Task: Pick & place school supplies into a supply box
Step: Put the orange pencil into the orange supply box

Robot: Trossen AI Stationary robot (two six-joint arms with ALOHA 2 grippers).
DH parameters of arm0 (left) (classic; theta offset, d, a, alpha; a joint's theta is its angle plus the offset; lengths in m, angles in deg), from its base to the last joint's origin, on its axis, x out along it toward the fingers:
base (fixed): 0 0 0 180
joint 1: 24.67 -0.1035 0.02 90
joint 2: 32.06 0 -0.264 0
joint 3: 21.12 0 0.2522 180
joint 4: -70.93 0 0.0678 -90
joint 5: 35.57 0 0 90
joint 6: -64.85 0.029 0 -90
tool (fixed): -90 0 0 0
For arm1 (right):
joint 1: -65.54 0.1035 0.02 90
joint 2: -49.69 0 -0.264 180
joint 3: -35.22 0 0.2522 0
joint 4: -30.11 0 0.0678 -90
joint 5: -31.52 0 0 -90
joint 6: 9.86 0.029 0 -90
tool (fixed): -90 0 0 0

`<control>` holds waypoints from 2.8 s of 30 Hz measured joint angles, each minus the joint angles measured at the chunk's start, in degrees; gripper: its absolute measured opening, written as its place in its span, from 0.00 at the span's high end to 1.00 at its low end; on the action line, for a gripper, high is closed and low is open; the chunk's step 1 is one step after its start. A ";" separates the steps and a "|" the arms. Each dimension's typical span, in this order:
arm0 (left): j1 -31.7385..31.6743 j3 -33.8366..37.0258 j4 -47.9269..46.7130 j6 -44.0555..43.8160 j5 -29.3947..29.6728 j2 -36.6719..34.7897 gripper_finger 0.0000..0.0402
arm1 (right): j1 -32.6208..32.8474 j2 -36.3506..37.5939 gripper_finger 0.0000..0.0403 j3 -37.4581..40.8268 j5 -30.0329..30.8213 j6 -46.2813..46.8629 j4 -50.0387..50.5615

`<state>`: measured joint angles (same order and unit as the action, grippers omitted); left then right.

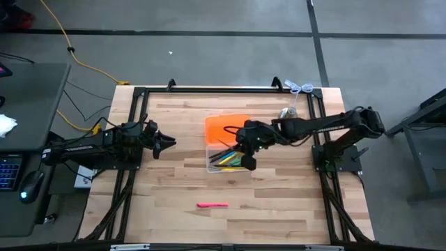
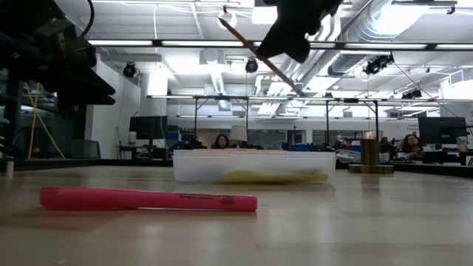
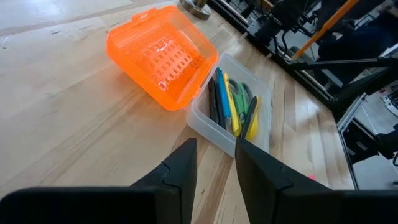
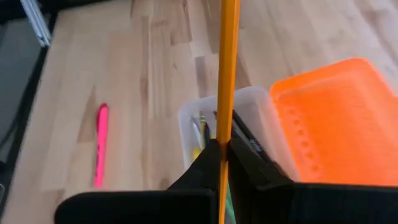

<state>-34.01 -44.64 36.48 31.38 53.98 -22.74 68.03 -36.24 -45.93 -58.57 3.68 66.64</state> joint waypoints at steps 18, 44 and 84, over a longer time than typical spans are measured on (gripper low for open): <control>0.00 0.00 -0.07 0.03 0.00 0.00 0.65 | -3.00 -18.02 1.00 -30.87 0.21 -14.77 28.81; -0.01 0.00 -0.07 0.18 0.00 0.01 0.65 | -2.83 -33.85 1.00 -42.39 -1.51 -17.20 42.68; -0.02 0.00 0.02 0.80 0.00 0.00 0.65 | -2.72 -41.91 1.00 -42.37 -4.67 -18.51 43.99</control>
<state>-34.03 -44.64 36.50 32.18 53.98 -22.74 65.31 -78.15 -88.29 -63.24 -14.83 110.64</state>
